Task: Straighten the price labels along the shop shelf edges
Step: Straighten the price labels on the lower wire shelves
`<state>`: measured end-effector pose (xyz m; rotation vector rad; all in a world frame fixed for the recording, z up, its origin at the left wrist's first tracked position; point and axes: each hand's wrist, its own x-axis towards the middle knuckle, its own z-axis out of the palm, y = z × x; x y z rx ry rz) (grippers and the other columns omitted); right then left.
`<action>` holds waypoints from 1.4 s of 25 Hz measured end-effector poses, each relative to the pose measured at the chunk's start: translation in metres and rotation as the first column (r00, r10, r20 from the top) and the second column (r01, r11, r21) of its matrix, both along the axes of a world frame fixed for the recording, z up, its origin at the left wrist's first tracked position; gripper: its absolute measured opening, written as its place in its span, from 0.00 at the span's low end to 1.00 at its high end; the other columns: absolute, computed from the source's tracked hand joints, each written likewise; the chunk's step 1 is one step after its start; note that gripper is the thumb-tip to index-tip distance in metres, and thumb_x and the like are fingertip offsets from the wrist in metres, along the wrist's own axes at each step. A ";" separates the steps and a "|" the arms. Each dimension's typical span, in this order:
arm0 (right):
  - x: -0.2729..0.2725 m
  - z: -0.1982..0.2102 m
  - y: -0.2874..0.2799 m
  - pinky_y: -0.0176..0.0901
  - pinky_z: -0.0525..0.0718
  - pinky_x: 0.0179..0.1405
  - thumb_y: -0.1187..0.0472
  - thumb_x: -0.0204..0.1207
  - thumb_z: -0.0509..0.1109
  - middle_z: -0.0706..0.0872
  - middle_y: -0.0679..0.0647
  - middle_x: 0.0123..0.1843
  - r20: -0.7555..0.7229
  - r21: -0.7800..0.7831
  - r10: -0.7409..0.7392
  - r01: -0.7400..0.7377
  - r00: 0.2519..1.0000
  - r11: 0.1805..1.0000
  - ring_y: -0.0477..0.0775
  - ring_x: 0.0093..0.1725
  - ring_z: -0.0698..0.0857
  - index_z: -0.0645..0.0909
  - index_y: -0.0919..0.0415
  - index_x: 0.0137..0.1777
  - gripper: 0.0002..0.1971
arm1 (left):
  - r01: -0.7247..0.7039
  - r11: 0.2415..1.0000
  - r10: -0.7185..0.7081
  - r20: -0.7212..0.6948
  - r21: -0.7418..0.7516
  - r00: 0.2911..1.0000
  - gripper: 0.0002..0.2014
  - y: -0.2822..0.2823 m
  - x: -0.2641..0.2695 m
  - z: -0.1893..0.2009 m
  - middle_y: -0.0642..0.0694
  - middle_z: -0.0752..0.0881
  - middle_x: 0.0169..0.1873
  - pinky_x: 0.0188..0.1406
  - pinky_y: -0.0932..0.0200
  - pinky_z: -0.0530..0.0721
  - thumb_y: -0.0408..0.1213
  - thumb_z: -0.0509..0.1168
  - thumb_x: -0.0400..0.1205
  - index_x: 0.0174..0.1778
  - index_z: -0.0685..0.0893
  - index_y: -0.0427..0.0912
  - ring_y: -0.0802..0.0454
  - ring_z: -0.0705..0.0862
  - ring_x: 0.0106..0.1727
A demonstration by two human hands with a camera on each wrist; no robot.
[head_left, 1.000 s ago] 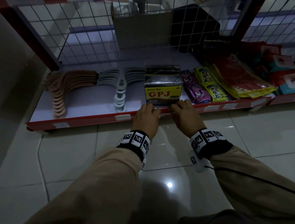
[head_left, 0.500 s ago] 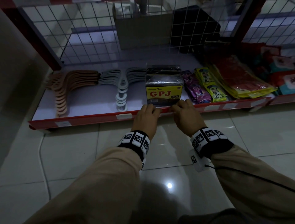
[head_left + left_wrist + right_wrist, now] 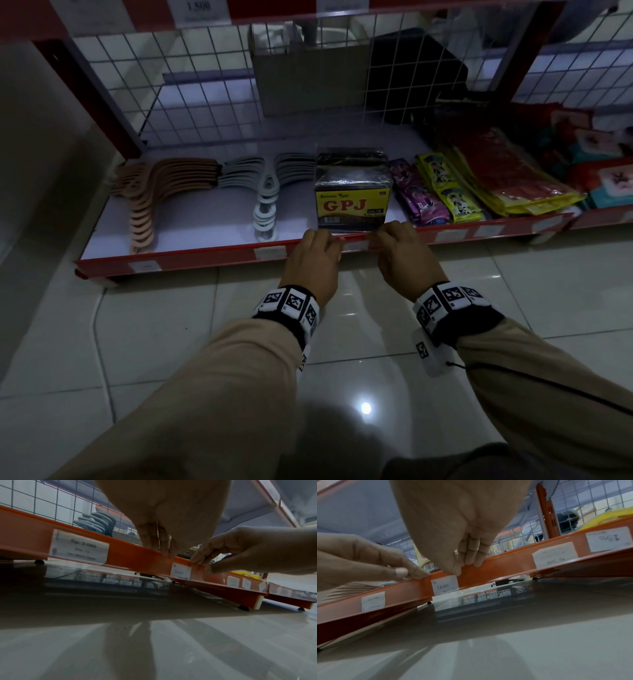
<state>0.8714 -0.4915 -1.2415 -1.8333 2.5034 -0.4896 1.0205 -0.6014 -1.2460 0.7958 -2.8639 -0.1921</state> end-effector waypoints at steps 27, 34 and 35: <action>-0.031 0.163 0.009 0.46 0.77 0.45 0.66 0.72 0.70 0.82 0.61 0.53 -0.024 -0.400 -0.138 0.117 0.990 0.909 0.64 0.54 0.81 0.84 0.62 0.55 0.11 | 0.064 0.977 -0.093 -0.138 -0.202 0.986 0.18 0.011 -0.017 0.186 0.48 0.78 0.64 0.64 0.48 0.69 0.45 0.58 0.83 0.69 0.75 0.48 0.45 0.72 0.66; -0.031 0.264 0.012 0.42 0.75 0.44 0.64 0.73 0.70 0.82 0.59 0.51 -0.075 -0.523 -0.275 0.197 0.959 0.829 0.62 0.50 0.82 0.83 0.60 0.53 0.09 | 0.165 0.946 -0.231 -0.224 -0.280 0.947 0.19 0.006 -0.026 0.266 0.48 0.78 0.63 0.64 0.47 0.71 0.49 0.60 0.83 0.69 0.75 0.49 0.44 0.73 0.66; -0.030 0.271 0.014 0.40 0.72 0.44 0.64 0.73 0.70 0.82 0.59 0.52 -0.084 -0.515 -0.298 0.214 0.951 0.830 0.62 0.50 0.81 0.83 0.61 0.53 0.09 | 0.175 0.943 -0.241 -0.220 -0.282 0.945 0.19 0.004 -0.027 0.271 0.47 0.78 0.63 0.64 0.46 0.71 0.49 0.60 0.83 0.69 0.75 0.49 0.44 0.73 0.66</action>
